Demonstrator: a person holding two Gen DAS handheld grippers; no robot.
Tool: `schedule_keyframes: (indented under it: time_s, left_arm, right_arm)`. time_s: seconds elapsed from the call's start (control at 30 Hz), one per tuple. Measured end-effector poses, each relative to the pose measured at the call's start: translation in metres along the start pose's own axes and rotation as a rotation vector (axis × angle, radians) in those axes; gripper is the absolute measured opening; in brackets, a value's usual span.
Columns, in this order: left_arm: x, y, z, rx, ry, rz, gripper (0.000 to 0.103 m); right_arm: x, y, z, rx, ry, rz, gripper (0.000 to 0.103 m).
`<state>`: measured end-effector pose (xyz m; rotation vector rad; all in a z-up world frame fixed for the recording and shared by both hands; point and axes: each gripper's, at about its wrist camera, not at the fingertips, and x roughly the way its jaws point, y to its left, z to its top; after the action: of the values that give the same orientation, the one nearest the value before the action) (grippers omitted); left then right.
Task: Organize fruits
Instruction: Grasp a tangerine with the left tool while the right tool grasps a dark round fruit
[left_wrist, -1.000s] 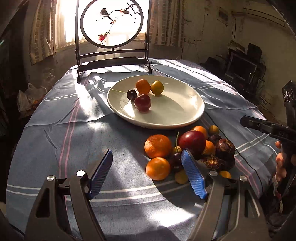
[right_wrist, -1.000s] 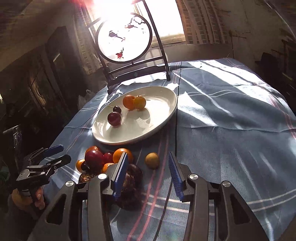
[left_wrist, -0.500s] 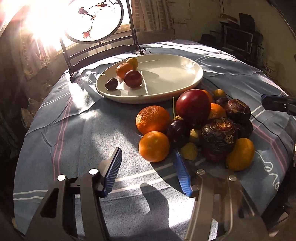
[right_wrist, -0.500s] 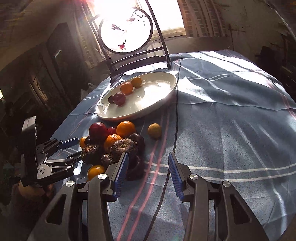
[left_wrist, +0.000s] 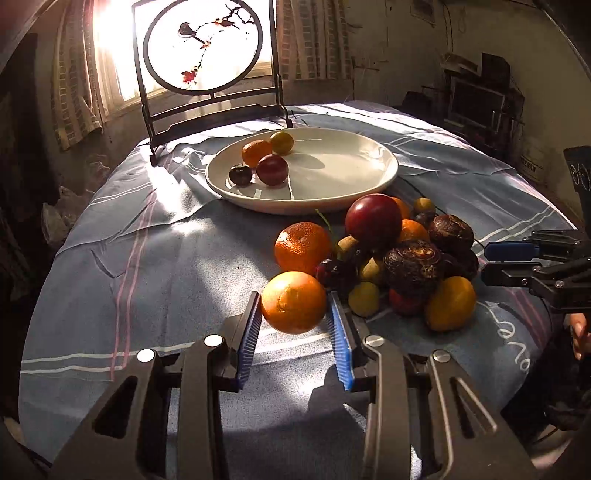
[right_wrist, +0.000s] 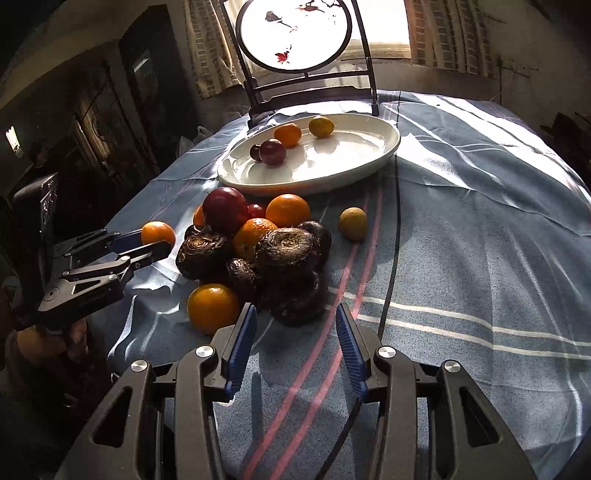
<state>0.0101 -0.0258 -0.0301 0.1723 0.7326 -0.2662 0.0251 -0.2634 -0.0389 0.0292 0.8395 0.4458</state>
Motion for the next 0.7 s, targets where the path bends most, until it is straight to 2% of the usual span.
schedule_keyframes:
  time_s: [0.13, 0.33, 0.37, 0.57, 0.7]
  left_arm:
    - [-0.007, 0.0, -0.005, -0.008, 0.001, -0.006, 0.035]
    - [-0.002, -0.003, -0.009, -0.023, 0.013, -0.022, 0.034]
    - [-0.002, -0.003, -0.009, -0.025, 0.012, -0.024, 0.035]
    - [-0.005, -0.001, -0.008, -0.037, -0.001, -0.028, 0.035]
    - [-0.012, 0.003, -0.008, -0.056, -0.014, -0.03, 0.035]
  right_arm:
    - [0.014, 0.006, 0.002, -0.041, 0.036, -0.081, 0.045]
    - [0.027, 0.02, 0.009, -0.086, 0.047, -0.113, 0.045]
    - [0.028, 0.021, 0.009, -0.091, 0.042, -0.116, 0.043]
    - [0.006, 0.01, 0.002, -0.051, -0.004, -0.098, 0.043]
    - [-0.017, -0.011, 0.002, 0.02, -0.035, -0.078, 0.043]
